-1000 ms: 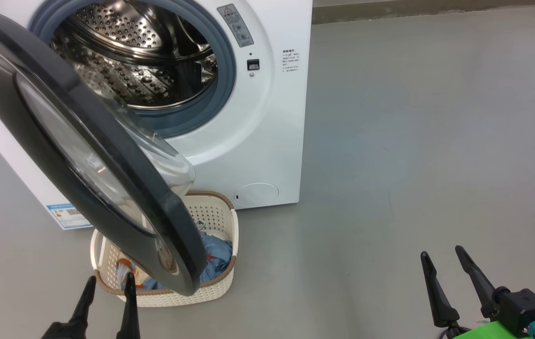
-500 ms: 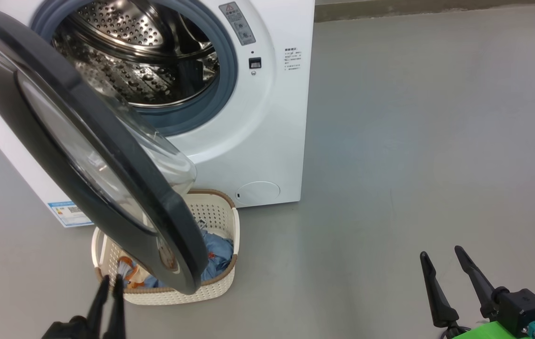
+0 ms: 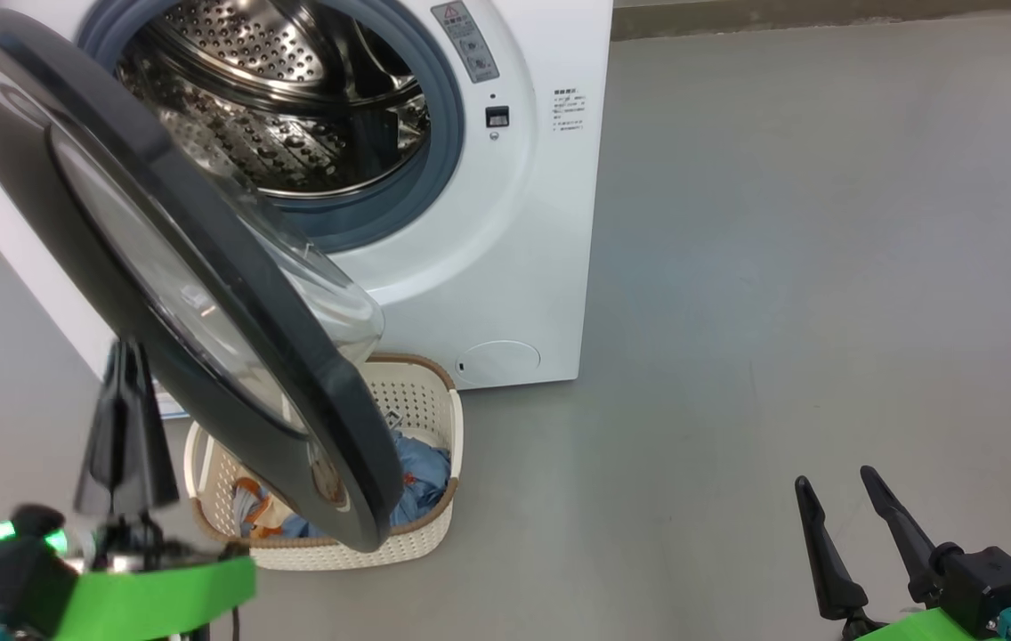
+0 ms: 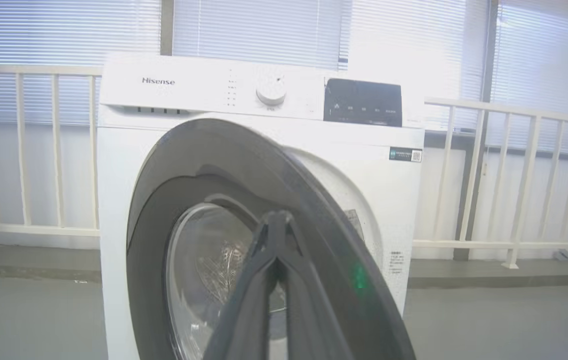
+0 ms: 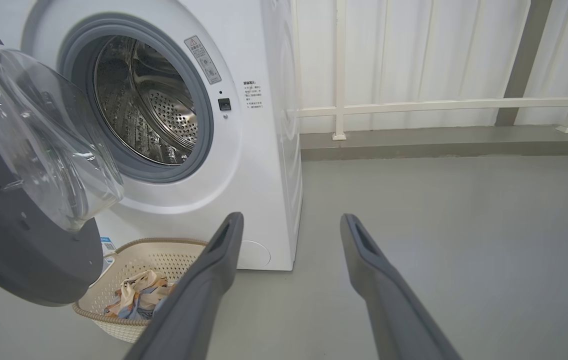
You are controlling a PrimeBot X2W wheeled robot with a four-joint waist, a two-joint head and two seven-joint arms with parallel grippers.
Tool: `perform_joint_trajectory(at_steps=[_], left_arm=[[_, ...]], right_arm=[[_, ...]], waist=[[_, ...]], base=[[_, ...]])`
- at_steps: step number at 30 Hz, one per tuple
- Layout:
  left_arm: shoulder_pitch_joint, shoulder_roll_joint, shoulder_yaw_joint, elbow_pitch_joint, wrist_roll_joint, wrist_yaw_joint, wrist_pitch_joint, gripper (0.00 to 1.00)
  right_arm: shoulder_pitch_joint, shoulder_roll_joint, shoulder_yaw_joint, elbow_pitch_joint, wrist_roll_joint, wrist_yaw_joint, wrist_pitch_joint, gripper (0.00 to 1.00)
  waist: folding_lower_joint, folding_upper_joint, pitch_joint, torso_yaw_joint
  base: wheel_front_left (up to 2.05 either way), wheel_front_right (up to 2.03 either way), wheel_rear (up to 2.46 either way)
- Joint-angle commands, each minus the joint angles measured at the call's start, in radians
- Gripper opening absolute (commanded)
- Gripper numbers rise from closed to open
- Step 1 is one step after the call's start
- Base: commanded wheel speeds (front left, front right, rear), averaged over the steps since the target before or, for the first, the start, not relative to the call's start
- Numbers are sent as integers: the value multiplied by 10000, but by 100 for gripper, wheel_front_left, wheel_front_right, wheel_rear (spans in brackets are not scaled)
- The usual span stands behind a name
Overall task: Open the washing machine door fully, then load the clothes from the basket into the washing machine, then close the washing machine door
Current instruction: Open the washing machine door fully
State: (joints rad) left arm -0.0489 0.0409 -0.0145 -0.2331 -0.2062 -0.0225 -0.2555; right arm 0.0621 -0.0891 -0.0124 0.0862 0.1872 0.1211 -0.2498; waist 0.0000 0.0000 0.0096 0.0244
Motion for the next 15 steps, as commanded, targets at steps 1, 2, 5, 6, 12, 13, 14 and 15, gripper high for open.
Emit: perform_joint_trajectory(at_steps=[1,2,5,6,12,13,14,15], left_arm=[[-599,94,194,-645,70,-87,-63,0],[-777,94,80,-964,125,-131,-63,0],[-1300,94,-431,-1633,281,-324,-63,0],[-1449,94,-674,-1725,306,-390,-63,0],[-2326,93,-2121,-1633,116,-541,-63,0],[-2423,93,-2352,-1563,63,-521,-63,0],[-2506,93,-2591,-1470,-20,-496,-63,0],[-2585,93,-2826,-1376,-82,-465,-63,0]], right_arm=[[-89,-44,224,-197,88,96,-120,100],[-95,-49,219,-183,89,96,-120,100],[-107,-41,198,-154,73,96,-120,100],[-108,-36,196,-147,65,96,-120,100],[-186,-9,264,-140,36,96,-120,100],[-208,-6,298,-147,32,96,-120,100],[-222,-3,307,-153,31,96,-120,100],[-239,-8,314,-150,33,96,-120,100]], waist=[[0,0,3,13],[0,0,4,18],[0,0,-10,19],[0,0,-12,16],[0,0,62,-113],[0,0,103,-169],[0,0,134,-210],[0,0,168,-251]], base=[[0,0,0],[0,0,0],[0,0,0],[0,0,0],[0,0,0],[0,0,0],[0,0,0],[0,0,0]])
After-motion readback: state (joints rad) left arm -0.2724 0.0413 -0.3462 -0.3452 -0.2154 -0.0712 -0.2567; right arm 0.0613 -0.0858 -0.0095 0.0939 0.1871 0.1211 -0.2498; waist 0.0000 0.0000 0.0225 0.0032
